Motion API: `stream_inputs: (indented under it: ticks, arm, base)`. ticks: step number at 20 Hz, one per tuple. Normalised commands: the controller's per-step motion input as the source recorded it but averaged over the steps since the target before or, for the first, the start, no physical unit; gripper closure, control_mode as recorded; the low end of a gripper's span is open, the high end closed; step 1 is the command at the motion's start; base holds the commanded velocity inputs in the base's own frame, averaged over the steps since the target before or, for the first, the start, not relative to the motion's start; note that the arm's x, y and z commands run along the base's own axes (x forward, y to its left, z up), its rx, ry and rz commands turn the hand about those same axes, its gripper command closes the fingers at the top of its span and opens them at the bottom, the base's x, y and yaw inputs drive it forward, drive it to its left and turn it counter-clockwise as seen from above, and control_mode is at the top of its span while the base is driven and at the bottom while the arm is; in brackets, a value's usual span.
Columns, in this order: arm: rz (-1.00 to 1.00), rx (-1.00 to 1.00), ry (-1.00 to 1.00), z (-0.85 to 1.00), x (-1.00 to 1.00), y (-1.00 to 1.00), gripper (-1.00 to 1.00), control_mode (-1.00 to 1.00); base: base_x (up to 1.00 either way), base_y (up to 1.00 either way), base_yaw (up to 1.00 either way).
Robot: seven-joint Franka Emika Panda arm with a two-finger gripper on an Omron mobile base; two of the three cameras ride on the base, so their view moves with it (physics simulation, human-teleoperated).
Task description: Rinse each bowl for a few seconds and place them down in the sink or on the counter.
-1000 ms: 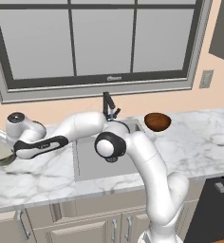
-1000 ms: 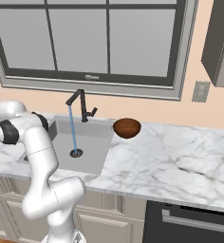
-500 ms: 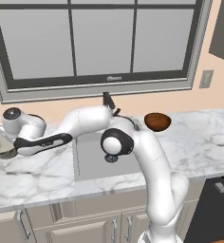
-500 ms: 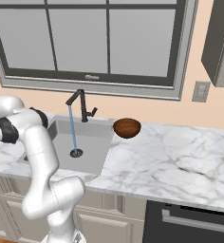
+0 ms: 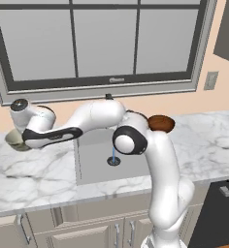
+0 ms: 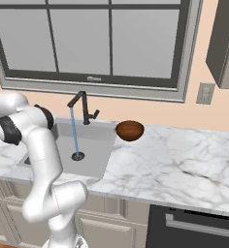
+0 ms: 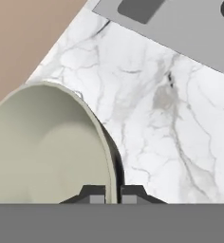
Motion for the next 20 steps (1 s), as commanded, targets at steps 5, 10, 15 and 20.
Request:
stream_inputs:
  ticks: [5, 10, 15, 20]
  arm:
    - [-0.32, 0.04, 0.01, 0.25, -0.01, -0.51, 1.0, -1.0]
    - [-0.33, 0.0, 0.0, 0.0, -0.17, -0.33, 1.0, -1.0]
    - [-0.31, -0.02, -0.04, -0.16, -0.51, -0.06, 1.0, -1.0]
    - [-0.3, -0.01, -0.03, -0.1, -0.56, -0.07, 1.0, -1.0]
  base:
    - [0.0, 0.0, 0.0]
    - [0.0, 0.0, 0.0]
    - [0.0, 0.0, 0.0]
    - [0.0, 0.0, 0.0]
